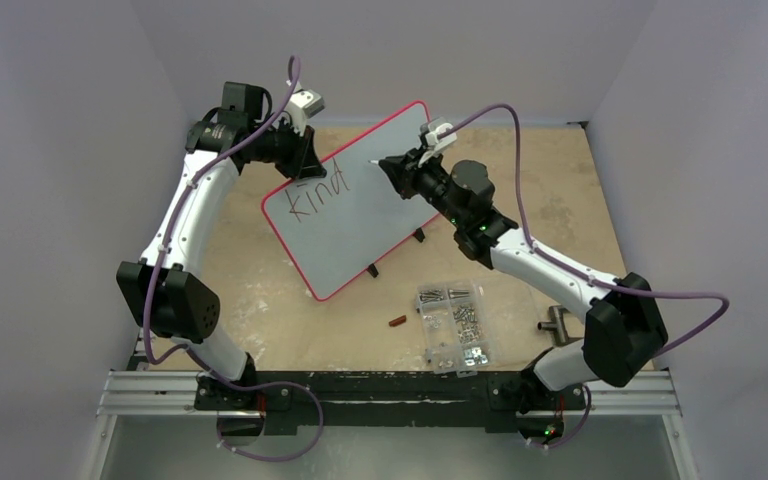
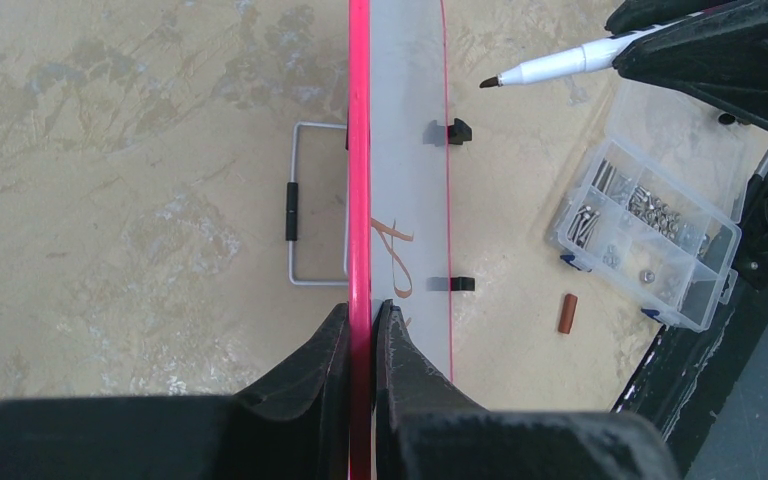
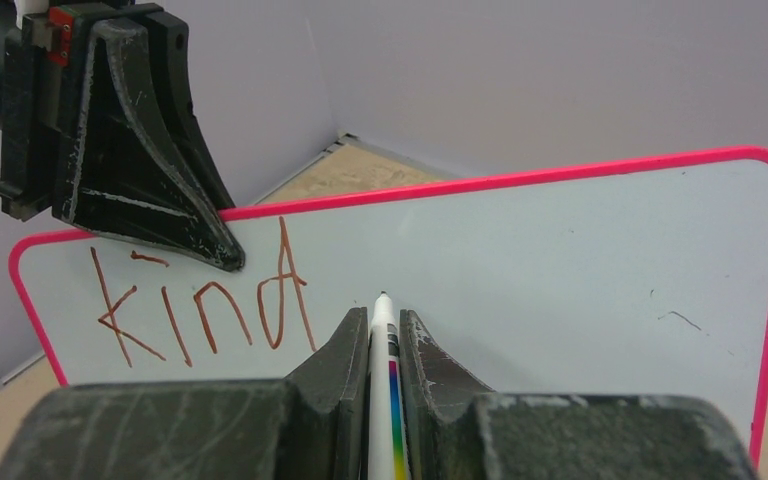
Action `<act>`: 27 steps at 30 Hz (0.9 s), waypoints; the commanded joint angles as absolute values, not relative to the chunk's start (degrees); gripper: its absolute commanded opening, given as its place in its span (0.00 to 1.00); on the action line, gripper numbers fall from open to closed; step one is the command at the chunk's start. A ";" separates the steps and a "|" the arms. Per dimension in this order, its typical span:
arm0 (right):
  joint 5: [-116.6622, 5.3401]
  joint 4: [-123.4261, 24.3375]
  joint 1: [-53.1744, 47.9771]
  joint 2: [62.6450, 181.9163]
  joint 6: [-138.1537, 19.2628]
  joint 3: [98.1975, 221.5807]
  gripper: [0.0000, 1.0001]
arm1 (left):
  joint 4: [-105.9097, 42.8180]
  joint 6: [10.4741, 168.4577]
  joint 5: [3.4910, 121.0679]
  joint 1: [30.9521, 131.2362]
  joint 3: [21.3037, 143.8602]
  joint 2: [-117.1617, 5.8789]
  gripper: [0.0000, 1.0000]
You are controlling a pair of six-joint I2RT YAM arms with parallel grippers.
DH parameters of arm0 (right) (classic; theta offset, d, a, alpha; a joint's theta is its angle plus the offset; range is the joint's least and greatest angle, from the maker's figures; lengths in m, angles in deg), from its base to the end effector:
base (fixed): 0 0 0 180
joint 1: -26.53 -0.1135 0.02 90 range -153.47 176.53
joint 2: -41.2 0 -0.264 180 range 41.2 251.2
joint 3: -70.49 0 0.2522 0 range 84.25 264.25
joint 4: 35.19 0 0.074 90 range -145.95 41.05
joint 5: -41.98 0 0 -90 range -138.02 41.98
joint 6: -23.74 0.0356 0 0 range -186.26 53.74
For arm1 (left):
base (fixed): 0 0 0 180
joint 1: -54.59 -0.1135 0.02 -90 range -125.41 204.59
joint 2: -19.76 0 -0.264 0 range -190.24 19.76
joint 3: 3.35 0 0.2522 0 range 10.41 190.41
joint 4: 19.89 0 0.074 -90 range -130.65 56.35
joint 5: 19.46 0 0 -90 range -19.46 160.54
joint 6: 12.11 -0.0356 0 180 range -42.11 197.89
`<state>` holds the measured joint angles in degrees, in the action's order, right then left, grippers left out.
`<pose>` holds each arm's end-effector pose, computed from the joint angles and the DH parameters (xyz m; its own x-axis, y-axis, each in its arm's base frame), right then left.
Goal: Write a sentence on the whiteboard
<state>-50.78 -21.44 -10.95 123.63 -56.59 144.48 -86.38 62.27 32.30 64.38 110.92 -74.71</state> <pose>0.2718 0.2105 0.3483 -0.0361 0.1838 -0.9823 -0.6490 0.7432 0.1629 0.3390 -0.0809 0.3879 -0.5420 0.3081 -0.7819 0.7246 0.6426 -0.2491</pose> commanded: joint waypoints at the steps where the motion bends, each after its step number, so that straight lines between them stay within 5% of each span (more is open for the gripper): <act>1: -52.68 -17.51 -10.82 124.56 -55.56 145.95 0.00 | -88.12 57.48 37.30 64.97 109.77 -74.00 0.00; 27: -58.72 -12.48 -10.74 130.80 -51.61 149.60 0.00 | -88.67 57.57 37.11 65.13 110.27 -74.28 0.00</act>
